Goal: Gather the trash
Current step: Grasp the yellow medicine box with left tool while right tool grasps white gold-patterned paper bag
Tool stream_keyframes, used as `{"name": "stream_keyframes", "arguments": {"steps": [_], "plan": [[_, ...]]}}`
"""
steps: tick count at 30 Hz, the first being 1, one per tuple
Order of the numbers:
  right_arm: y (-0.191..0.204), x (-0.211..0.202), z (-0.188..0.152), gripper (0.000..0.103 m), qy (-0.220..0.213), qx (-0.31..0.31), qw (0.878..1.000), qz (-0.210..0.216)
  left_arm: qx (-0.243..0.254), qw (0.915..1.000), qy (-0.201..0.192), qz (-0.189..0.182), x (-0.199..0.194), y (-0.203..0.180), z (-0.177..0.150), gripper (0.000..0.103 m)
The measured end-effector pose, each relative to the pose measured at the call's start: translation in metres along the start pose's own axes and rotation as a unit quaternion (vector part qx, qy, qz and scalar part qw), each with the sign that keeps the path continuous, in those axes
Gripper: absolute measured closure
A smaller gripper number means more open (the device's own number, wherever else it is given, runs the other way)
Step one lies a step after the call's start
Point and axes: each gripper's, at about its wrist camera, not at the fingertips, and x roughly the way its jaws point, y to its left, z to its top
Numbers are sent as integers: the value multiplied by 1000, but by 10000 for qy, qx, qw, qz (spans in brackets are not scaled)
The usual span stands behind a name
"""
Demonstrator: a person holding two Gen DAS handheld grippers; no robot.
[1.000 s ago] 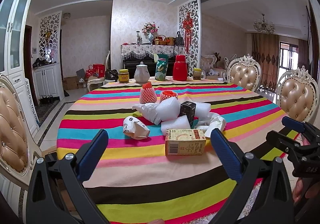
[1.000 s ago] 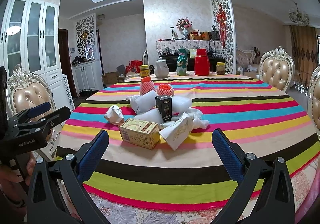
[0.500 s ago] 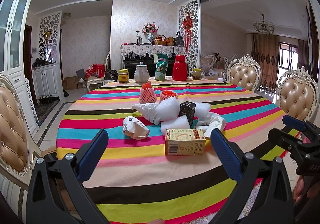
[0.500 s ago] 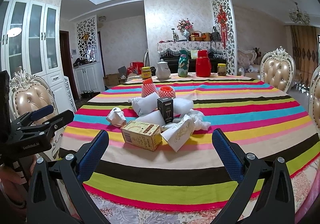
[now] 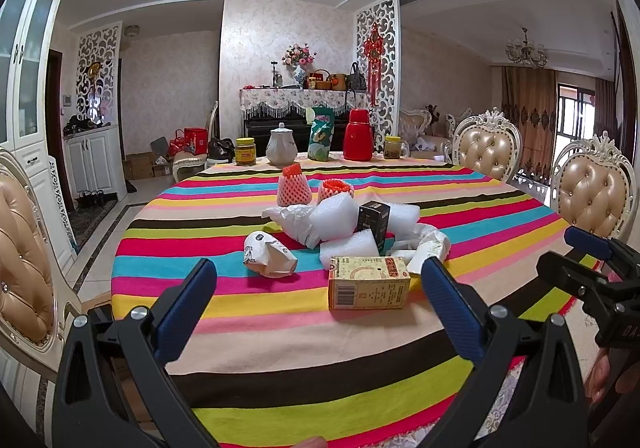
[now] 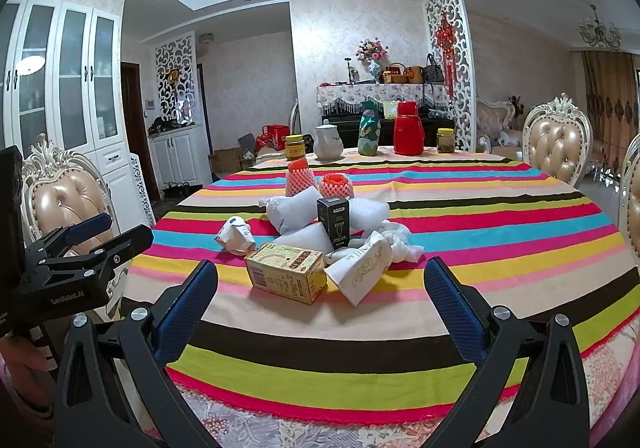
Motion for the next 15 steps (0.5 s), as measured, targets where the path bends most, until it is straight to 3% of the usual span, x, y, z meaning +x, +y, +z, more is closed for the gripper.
{"name": "stream_keyframes", "arguments": {"steps": [9,15], "plan": [[-4,11,-5,6,136,33,9998,-108,9,9999,122,-47,13,4,-8,4],[-23,53,-10,6,650,373,9969,-253,-181,9977,647,-98,46,20,-25,4]]}}
